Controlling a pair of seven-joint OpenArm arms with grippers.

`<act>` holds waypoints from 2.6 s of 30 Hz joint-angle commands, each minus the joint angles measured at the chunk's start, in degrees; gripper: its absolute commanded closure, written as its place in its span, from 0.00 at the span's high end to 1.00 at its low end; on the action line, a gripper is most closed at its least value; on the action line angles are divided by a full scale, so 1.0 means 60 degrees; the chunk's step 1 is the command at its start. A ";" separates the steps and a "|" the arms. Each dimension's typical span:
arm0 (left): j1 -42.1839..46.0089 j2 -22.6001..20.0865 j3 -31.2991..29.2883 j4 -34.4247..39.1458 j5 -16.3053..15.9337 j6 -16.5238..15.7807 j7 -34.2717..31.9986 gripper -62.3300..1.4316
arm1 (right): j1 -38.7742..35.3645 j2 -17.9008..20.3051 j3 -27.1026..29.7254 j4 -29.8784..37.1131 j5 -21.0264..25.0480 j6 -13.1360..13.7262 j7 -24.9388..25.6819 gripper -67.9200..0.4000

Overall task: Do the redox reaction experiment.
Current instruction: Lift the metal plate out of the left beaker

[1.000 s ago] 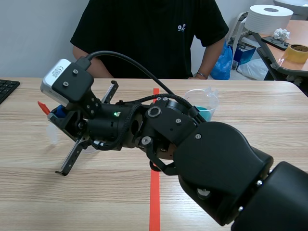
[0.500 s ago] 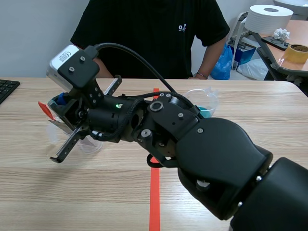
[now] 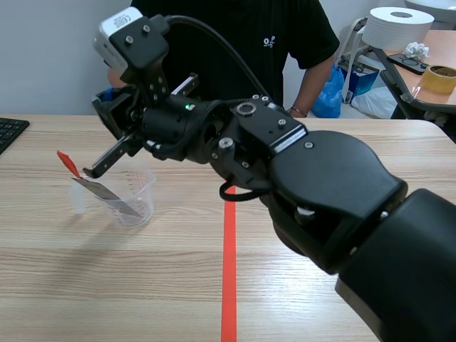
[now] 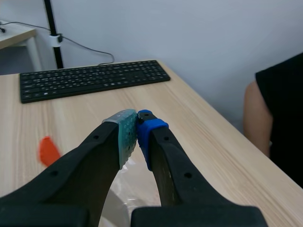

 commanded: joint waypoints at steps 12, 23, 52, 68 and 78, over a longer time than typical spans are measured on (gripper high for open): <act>0.0029 -0.0004 -0.0018 0.0109 -0.0022 -0.0022 -0.0047 0.09 | 0.0914 -0.0036 0.0361 0.1002 0.0699 0.0062 -0.0987 0.02; 0.0029 -0.0004 -0.0018 0.0109 -0.0022 -0.0022 -0.0047 0.09 | 0.0918 -0.0033 0.0361 0.3661 0.1694 0.0047 -0.2769 0.02; 0.0029 -0.0004 -0.0018 0.0109 -0.0022 -0.0022 -0.0047 0.09 | 0.1096 -0.0004 0.0976 0.5599 0.3322 -0.0299 -0.4452 0.50; 0.0029 -0.0004 -0.0018 0.0109 -0.0022 -0.0022 -0.0047 0.09 | 0.0408 0.0798 0.0933 0.5581 0.3275 -0.0328 -0.4258 1.00; 0.0029 -0.0004 -0.0018 0.0109 -0.0022 -0.0022 -0.0044 0.09 | -0.0841 0.3111 0.0273 0.5581 0.3238 -0.0251 -0.2481 1.00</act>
